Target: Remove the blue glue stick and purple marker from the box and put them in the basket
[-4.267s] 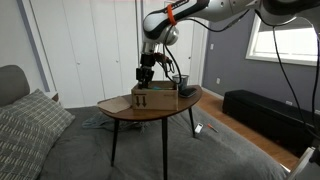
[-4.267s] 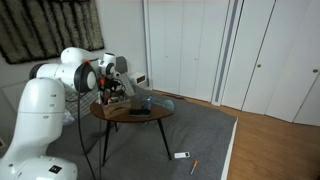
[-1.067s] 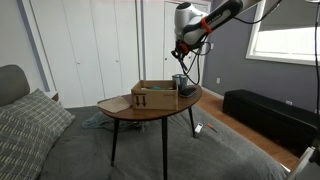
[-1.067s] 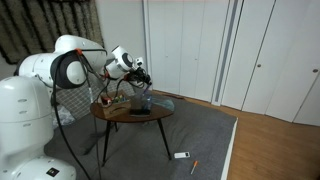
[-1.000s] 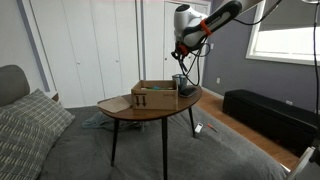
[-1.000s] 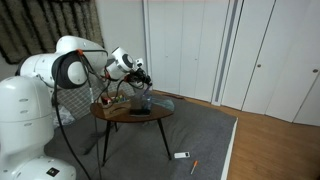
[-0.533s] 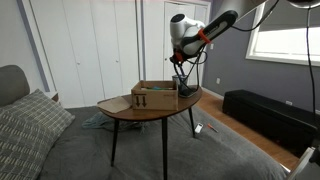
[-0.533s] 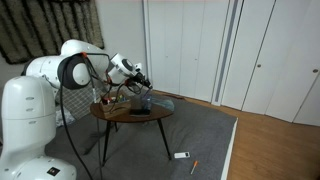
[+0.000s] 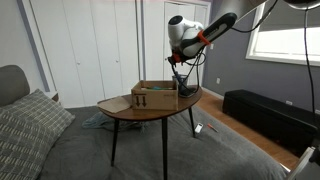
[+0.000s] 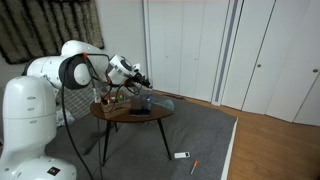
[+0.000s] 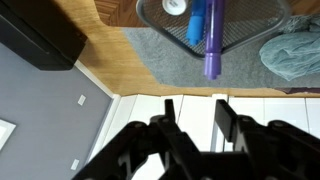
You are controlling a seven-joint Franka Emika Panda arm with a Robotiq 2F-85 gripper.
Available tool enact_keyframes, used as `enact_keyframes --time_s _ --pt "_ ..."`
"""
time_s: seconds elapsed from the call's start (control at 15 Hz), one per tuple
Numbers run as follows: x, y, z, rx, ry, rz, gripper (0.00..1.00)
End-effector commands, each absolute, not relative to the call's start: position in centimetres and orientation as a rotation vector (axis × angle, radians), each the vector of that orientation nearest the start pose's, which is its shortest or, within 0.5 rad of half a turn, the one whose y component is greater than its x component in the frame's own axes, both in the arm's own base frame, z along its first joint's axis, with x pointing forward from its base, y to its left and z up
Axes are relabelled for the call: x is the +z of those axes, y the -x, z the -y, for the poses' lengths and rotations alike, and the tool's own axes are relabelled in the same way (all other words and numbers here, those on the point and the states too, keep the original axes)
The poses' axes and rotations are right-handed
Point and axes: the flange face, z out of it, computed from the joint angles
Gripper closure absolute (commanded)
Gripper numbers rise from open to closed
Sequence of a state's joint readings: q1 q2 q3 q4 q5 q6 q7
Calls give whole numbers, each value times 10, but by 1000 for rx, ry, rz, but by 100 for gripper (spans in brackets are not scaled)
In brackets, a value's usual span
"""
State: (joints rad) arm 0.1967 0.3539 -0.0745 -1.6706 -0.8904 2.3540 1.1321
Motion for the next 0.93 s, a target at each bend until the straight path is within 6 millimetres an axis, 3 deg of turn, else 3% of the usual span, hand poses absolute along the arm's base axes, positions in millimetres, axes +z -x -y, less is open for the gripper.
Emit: enact_keyframes --time_s 0.0,0.2,0.53,0.73,0.87 --pt "467 -671 -96 -1244 3243 -634 21" --pt "502 -650 -117 -1123 3227 -375 2" --pt "566 -607 -139 -816 3211 -75 0" --pt "596 -587 -134 -599 3175 76 0" --pt "600 -578 -123 -419 3183 143 0"
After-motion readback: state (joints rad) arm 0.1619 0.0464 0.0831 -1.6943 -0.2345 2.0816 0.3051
